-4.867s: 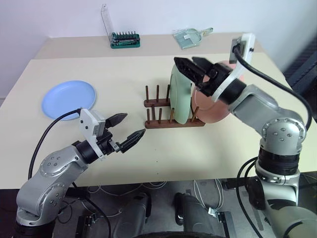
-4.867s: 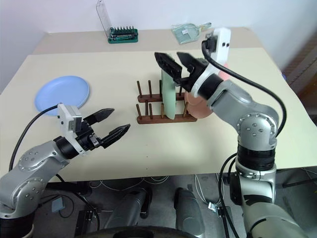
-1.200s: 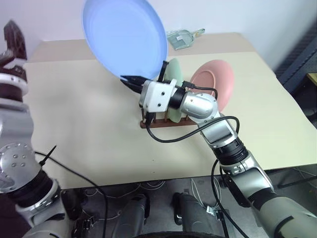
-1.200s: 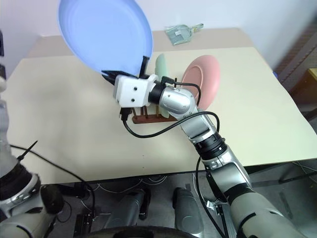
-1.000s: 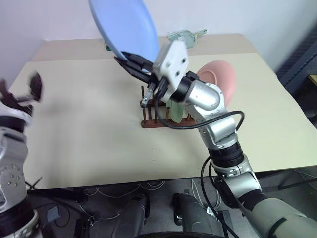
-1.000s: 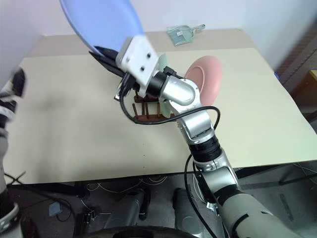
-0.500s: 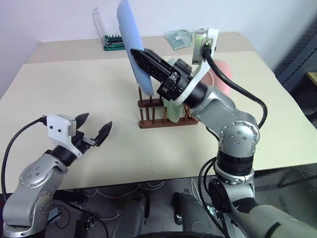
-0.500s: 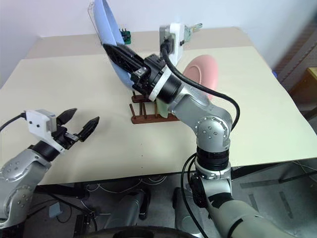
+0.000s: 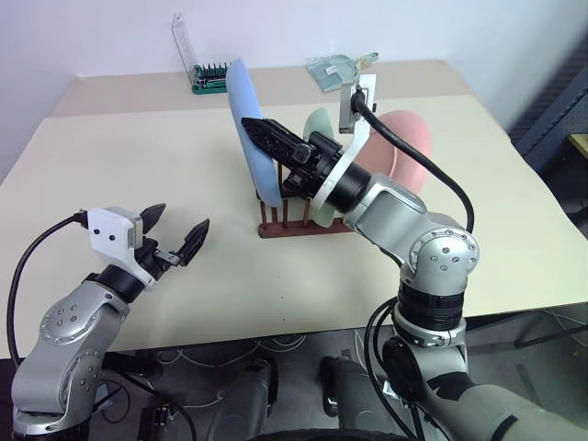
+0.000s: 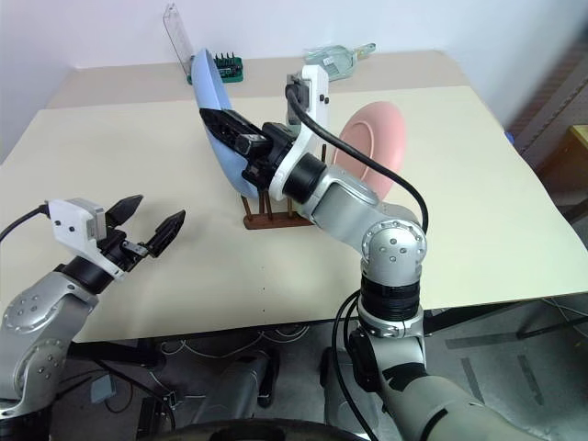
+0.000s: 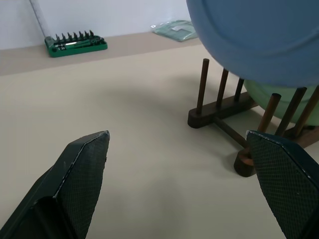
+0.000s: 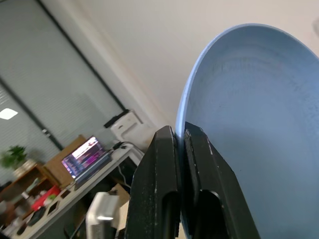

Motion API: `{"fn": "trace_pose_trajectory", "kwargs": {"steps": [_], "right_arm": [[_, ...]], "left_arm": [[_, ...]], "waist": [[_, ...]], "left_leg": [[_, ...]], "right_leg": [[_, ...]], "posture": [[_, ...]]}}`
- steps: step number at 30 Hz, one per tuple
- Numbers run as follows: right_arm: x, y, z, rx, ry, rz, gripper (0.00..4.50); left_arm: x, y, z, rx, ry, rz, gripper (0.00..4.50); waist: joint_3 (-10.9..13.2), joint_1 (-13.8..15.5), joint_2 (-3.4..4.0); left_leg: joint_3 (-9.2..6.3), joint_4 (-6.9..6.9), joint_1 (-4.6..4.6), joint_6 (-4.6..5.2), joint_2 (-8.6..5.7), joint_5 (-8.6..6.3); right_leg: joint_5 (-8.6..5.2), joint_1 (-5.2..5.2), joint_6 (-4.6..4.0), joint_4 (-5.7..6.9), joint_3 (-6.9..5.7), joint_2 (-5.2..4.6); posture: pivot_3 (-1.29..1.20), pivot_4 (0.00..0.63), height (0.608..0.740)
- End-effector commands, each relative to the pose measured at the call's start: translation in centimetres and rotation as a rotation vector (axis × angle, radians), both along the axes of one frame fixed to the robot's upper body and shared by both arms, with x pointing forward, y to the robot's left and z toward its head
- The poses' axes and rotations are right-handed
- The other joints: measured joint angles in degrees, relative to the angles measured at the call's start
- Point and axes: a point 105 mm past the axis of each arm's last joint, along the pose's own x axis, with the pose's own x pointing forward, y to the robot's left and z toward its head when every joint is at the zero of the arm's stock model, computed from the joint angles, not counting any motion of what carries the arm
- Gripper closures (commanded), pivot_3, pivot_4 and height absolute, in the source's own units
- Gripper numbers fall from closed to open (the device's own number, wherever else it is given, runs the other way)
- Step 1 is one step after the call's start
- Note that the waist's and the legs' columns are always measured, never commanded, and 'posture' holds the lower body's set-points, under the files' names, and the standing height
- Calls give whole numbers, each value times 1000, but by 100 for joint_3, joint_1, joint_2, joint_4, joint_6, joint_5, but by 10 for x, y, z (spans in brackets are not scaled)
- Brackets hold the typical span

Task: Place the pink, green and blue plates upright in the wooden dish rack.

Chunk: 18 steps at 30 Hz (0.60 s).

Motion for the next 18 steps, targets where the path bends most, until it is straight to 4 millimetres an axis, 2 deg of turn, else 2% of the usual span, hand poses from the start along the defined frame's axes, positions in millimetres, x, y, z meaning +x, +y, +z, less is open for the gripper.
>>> {"fn": "trace_pose_trajectory", "kwargs": {"steps": [1,8,18], "right_arm": [[-1,-1,11,65,3,-3,4500],[9,-5,6,85,77,-51,4500],[21,-6,-5,81,177,-79,4500]], "left_arm": [[-2,-8,9,7,-40,-34,10],[-12,-21,8,14,-33,-131,10],[-16,-25,3,25,-14,-159,10]], "waist": [[0,-2,0],[1,-7,2],[3,-8,4]], "left_leg": [[0,-1,0,1,0,0],[0,-4,-1,0,1,0],[0,-11,-1,-3,3,-2]], "right_leg": [[0,0,0,-1,0,0],[0,1,0,-7,0,0],[-12,0,17,-14,0,0]], "posture": [[0,150,740],[0,150,740],[0,150,740]]}}
